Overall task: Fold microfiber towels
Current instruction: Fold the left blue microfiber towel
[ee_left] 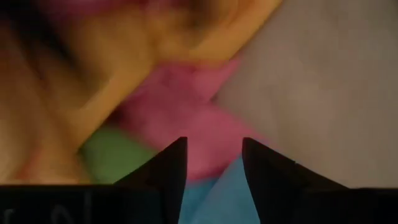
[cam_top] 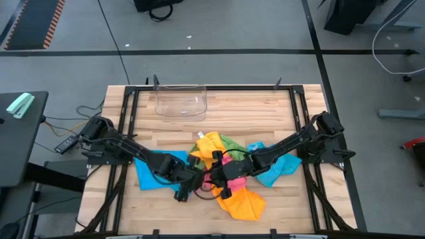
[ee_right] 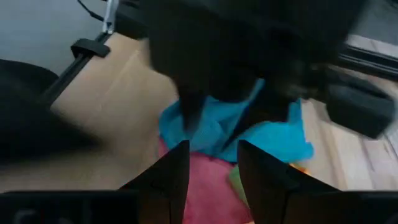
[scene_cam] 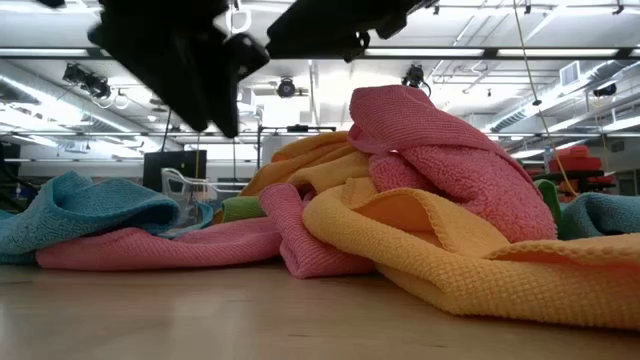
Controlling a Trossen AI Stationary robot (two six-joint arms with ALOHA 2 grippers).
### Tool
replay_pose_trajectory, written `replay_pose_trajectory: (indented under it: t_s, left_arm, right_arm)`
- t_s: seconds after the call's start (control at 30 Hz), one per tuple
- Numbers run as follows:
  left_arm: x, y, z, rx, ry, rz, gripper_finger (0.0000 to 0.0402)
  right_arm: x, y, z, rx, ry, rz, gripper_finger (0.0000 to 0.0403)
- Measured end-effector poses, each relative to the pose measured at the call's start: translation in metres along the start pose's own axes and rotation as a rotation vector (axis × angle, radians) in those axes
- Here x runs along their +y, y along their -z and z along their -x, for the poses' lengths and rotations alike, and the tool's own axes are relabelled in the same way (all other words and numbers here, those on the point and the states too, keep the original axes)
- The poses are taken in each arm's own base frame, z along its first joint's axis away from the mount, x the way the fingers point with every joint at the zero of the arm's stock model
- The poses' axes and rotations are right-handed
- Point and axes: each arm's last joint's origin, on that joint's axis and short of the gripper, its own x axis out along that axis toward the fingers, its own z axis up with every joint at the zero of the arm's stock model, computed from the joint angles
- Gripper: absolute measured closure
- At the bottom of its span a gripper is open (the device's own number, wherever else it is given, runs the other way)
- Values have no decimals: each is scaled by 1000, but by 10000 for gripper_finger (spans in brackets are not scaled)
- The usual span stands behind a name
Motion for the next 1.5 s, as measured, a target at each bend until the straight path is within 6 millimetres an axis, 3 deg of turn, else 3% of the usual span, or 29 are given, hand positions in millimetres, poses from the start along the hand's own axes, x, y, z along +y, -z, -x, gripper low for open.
replay_pose_trajectory:
  t_s: [0.27,0.73,1.1,1.33,1.5]
  left_arm:
    - [-23,17,-19,-88,38,27,264]
    - [-45,20,-15,-104,64,13,293]
    - [-44,27,-14,-25,49,51,294]
    - [-38,25,-3,87,13,139,270]
    - [-48,25,1,91,40,150,230]
  right_arm:
    - [0,1,0,10,1,2,260]
    - [-4,5,1,58,51,14,260]
    - [-15,6,45,251,156,-13,260]
    - [-20,9,42,278,169,-5,260]
    - [-20,21,38,304,176,0,260]
